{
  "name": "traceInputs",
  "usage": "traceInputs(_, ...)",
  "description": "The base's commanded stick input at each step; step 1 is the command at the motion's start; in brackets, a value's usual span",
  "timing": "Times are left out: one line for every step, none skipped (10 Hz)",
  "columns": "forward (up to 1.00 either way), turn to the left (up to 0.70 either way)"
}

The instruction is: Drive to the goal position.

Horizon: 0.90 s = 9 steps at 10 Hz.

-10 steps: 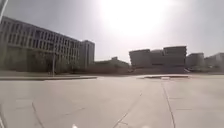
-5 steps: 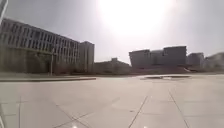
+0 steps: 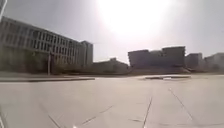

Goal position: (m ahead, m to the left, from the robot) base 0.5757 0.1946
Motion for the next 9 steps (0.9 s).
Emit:
traceInputs(0.69,0.0)
traceInputs(0.62,0.0)
traceInputs(0.56,0.0)
traceInputs(0.49,0.0)
traceInputs(0.42,0.0)
traceInputs(0.35,0.0)
traceInputs(0.28,0.0)
traceInputs(0.21,0.0)
traceInputs(0.14,0.0)
